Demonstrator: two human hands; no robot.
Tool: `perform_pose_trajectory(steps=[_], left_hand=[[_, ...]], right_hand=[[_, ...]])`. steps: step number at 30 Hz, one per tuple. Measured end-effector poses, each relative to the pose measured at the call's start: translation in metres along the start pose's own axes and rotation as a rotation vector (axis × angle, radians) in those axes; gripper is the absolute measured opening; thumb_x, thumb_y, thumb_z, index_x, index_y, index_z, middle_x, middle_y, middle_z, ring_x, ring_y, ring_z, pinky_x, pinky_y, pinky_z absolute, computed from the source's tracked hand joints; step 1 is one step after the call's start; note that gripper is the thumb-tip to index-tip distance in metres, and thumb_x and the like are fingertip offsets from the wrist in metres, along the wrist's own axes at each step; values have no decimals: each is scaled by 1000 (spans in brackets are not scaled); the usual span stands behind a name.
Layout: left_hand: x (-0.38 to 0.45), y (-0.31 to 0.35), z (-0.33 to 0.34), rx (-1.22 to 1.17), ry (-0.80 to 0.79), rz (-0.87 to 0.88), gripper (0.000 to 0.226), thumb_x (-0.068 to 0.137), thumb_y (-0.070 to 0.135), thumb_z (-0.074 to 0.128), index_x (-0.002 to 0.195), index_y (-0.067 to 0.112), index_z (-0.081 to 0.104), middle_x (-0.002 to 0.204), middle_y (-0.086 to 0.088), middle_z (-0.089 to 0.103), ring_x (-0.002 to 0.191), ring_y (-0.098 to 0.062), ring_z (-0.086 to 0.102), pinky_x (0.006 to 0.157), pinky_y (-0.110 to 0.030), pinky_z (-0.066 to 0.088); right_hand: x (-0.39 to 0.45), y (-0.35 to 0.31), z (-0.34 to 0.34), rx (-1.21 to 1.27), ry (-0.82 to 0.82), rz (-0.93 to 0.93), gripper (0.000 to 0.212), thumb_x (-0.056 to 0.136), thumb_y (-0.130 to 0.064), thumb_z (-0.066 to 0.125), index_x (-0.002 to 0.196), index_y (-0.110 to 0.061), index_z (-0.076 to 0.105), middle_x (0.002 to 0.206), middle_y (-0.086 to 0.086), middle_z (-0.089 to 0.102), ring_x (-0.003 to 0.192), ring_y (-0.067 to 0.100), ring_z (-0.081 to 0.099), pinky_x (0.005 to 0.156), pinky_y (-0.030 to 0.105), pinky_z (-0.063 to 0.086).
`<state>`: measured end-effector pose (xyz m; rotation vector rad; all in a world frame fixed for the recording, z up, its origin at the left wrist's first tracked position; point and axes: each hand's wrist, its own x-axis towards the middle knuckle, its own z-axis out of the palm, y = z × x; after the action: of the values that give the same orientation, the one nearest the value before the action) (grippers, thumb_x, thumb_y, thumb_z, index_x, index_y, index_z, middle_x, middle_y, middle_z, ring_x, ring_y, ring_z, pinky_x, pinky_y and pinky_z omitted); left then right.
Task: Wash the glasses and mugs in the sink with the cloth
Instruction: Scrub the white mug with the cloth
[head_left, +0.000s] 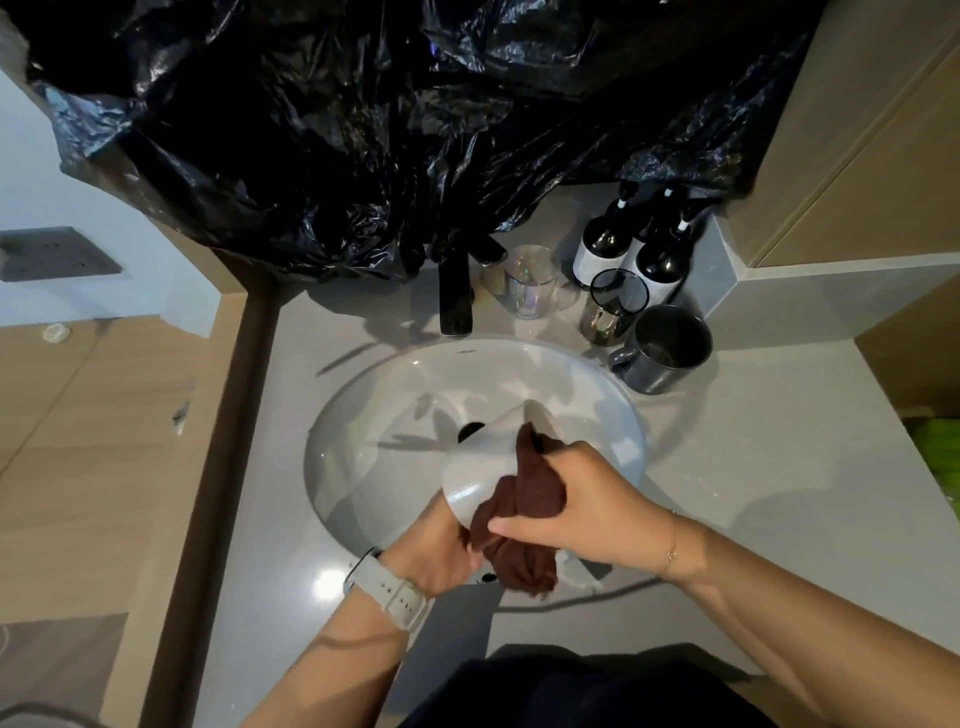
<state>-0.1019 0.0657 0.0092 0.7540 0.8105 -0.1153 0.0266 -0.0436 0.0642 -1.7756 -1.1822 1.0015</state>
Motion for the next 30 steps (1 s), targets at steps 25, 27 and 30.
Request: perform_pose_trajectory(steps=[25, 27, 30], left_hand=[[14, 31, -2, 144, -24, 216, 51, 87, 50, 58, 127, 18, 66, 125, -10, 68, 117, -25, 64, 90, -42, 55], [12, 24, 2, 117, 44, 278, 53, 87, 50, 59, 127, 16, 65, 123, -9, 69, 118, -26, 63, 93, -46, 55], [11, 15, 12, 95, 75, 334, 55, 90, 52, 57, 133, 18, 59, 127, -9, 67, 121, -26, 61, 99, -52, 52]], right_hand=[[26, 23, -48, 593, 820, 165, 10, 84, -13, 72, 94, -10, 73, 94, 7, 74, 89, 17, 70, 88, 33, 54], [18, 27, -42, 757, 881, 210, 16, 90, -16, 66, 104, -9, 72, 104, 11, 73, 102, 25, 69, 94, 38, 53], [10, 26, -17, 776, 801, 246, 19, 89, -23, 65, 106, -17, 71, 109, 7, 73, 109, 25, 66, 100, 41, 50]])
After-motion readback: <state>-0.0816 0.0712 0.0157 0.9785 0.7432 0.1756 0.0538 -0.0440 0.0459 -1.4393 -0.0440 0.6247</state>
